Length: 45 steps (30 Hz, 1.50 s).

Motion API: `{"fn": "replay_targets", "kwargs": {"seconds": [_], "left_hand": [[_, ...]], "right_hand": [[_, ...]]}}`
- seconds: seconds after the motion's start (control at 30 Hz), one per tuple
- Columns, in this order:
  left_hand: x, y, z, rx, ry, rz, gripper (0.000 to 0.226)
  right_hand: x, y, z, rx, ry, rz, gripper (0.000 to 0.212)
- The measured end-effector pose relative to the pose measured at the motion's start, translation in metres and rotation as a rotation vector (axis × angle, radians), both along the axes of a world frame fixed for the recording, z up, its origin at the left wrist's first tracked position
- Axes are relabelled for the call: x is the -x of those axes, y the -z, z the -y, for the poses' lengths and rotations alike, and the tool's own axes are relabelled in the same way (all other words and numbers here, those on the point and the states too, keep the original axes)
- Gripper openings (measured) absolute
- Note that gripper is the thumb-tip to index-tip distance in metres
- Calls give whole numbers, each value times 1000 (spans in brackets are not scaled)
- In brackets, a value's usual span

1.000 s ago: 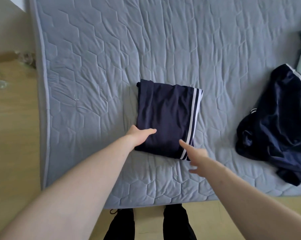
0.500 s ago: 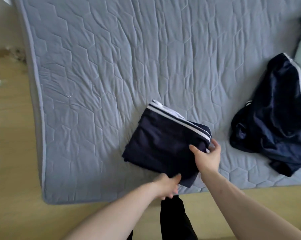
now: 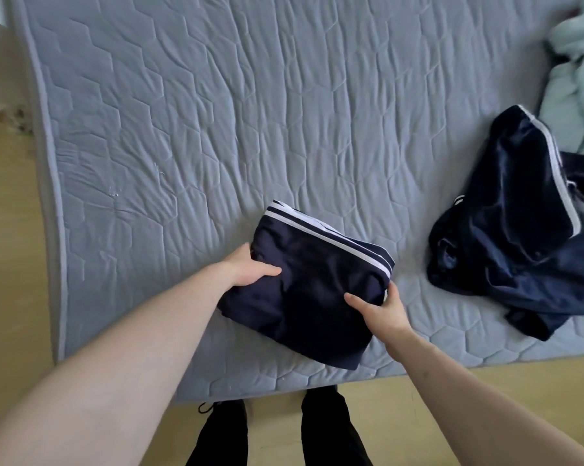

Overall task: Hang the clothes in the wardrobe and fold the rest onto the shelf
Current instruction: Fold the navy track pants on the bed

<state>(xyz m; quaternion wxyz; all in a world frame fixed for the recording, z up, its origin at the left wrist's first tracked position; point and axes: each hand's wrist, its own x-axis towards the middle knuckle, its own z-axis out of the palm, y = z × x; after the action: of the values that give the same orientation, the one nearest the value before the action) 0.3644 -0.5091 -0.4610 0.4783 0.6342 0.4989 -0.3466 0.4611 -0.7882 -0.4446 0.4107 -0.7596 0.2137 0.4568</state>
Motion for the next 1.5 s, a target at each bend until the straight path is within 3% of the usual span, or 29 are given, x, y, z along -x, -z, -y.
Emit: {"fn": "replay_targets", "kwargs": {"seconds": [0.1, 0.33, 0.57, 0.67, 0.97, 1.17, 1.5], "left_hand": [[8, -30, 22, -21, -107, 107, 50], [66, -159, 66, -61, -407, 234, 27], [137, -344, 79, -172, -434, 345, 25], [171, -406, 84, -232, -477, 399, 33], [320, -521, 64, -397, -766, 543, 58], [454, -575, 23, -525, -812, 689, 95], [640, -654, -36, -809, -967, 790, 49]], "right_hand": [[-4, -17, 2, -25, 29, 25, 66], [-3, -126, 18, -100, -63, 51, 40], [27, -286, 5, -234, -205, 17, 43], [45, -341, -8, -274, -287, 22, 53], [153, -471, -94, -440, -561, 131, 71], [270, -525, -178, -541, -686, 222, 76], [443, -607, -313, -744, -888, 256, 64]]}}
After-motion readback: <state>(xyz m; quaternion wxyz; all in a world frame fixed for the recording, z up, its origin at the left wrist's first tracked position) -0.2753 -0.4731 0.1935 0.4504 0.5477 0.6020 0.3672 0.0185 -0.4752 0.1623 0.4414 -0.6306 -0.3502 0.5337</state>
